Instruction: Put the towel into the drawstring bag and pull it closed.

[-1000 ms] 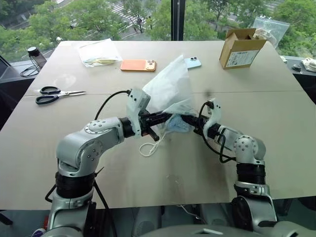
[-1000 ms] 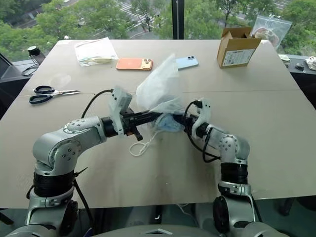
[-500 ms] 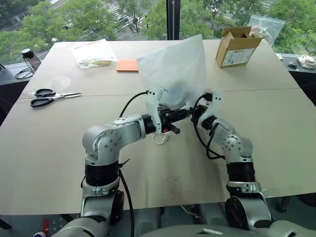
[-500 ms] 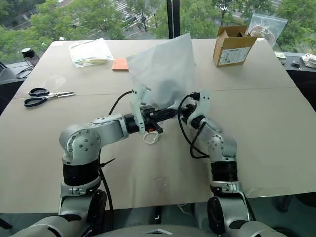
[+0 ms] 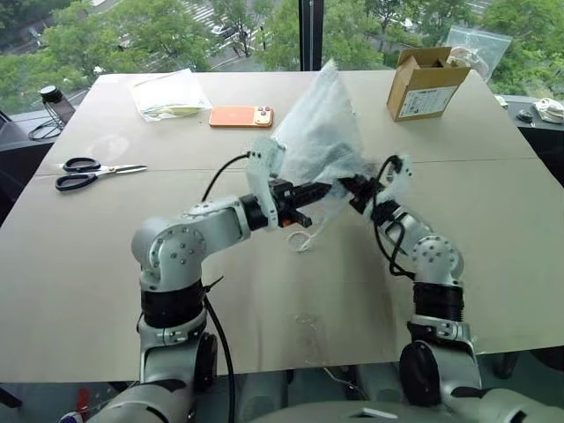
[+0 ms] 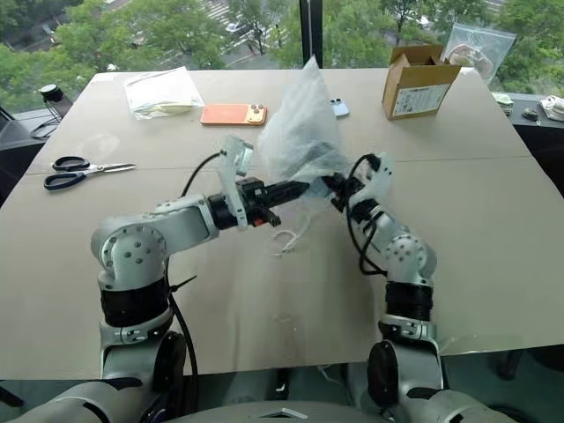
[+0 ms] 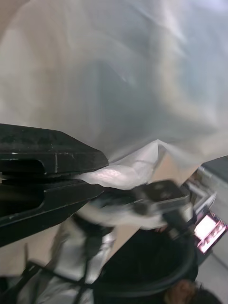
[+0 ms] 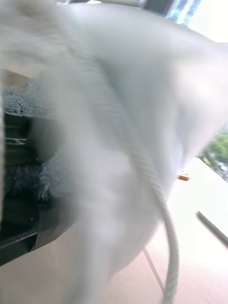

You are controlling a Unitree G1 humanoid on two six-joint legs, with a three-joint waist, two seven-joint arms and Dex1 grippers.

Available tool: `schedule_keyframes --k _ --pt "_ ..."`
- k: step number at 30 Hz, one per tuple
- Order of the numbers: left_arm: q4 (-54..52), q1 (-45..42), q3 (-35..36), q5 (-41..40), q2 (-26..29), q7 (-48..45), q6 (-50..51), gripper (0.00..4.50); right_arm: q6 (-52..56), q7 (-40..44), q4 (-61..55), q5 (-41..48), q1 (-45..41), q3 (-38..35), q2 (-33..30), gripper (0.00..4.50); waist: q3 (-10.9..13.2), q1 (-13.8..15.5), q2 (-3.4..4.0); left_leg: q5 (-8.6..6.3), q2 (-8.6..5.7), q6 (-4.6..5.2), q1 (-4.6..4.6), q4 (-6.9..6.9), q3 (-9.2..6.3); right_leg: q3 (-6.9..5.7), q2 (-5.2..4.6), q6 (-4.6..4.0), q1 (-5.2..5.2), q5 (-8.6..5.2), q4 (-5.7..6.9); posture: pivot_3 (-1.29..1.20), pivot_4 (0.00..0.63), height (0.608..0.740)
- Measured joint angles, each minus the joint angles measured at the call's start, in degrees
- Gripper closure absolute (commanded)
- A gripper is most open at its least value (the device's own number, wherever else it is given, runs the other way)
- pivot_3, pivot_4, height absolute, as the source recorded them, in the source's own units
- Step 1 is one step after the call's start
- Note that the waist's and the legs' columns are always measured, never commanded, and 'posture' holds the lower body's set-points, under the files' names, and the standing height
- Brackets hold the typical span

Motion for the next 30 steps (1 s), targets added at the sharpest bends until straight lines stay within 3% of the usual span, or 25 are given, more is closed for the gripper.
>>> schedule_keyframes --k 2,8,12,14,15,19,20,24,30 --pt "-0.07 0.07 0.82 -2.33 -1.5 0.26 0.76 4.5 -0.4 -0.21 0.04 -0.91 0.01 1.46 -0.15 4.49 0.02 -0.17 0.03 0.0 0.0 0.0 -0.08 0.0 0.08 0.02 0.01 0.0 -0.1 0.0 0.04 0.0 0.15 0.74" --pt "2.49 -5.61 1.05 -5.61 -5.76 2.87 1.59 4.5 -7.34 5.56 0.28 -12.66 0.51 17.95 -2.68 4.49 0.02 -0.39 0.03 0.0 -0.01 0.0 -0.08 0.01 0.11 0.05 0.05 0.02 -0.12 0.0 0.03 0.0 0.15 0.74" --pt "2.9 -4.29 1.04 -5.73 -4.29 3.19 1.86 4.5 -9.37 6.69 2.42 -14.26 1.04 18.78 -2.33 4.49 0.02 -0.22 0.03 0.01 -0.01 -0.01 -0.17 0.03 0.08 0.03 0.04 0.01 -0.16 0.0 0.02 0.0 0.15 0.74" --pt "2.86 -3.3 1.1 -5.75 -3.16 3.23 1.93 4.5 -9.16 8.02 2.78 -14.38 1.21 19.34 -3.12 3.45 0.02 -0.22 0.04 0.01 0.0 -0.01 -0.25 0.03 0.05 0.02 0.04 0.01 -0.25 0.0 0.04 0.0 0.15 0.74" --pt "2.86 -3.04 1.19 -5.74 -2.51 3.26 1.94 4.5 -8.94 8.68 2.77 -14.3 1.21 19.4 -3.52 3.19 0.02 -0.21 0.04 0.01 0.0 -0.01 -0.33 0.06 0.03 -0.02 0.04 0.01 -0.32 0.0 0.05 0.0 0.15 0.74" --pt "2.99 -1.8 1.31 -5.52 1.52 2.74 1.78 4.5 -7.06 11.23 0.28 -14.34 1.83 20.55 -7.37 1.1 0.03 -0.2 0.05 0.01 -0.01 -0.01 -0.53 0.13 -0.01 -0.08 0.03 0.01 -0.46 0.01 0.03 0.0 0.15 0.74" --pt "3.28 -1.36 1.28 -5.36 3.34 1.95 1.61 4.5 -5.83 12.72 -2.2 -14.46 2.61 21.89 -10.13 0.86 0.03 -0.17 0.05 0.01 -0.01 -0.01 -0.59 0.14 -0.03 -0.11 0.02 0.01 -0.49 0.01 0.01 0.0 0.15 0.74" --pt "5.26 -1.12 1.21 -3.7 9.72 -2.12 0.32 4.5 -2.06 17.41 -11.27 -15.18 5.86 25.95 -20.21 0.86 0.04 -0.04 0.06 0.01 -0.03 -0.01 -0.64 0.16 -0.07 -0.17 0.01 0.01 -0.51 0.0 -0.01 0.0 0.15 0.74" --pt "9.26 -1.59 -1.76 -0.05 16.33 -10.21 -4.13 4.5 1.35 21.69 -22.36 -14.32 7.32 27.45 -29.39 0.86 0.05 -0.17 0.07 0.01 -0.02 0.0 -0.61 0.15 -0.06 -0.16 0.04 0.02 -0.51 0.0 0.01 0.0 0.15 0.74"
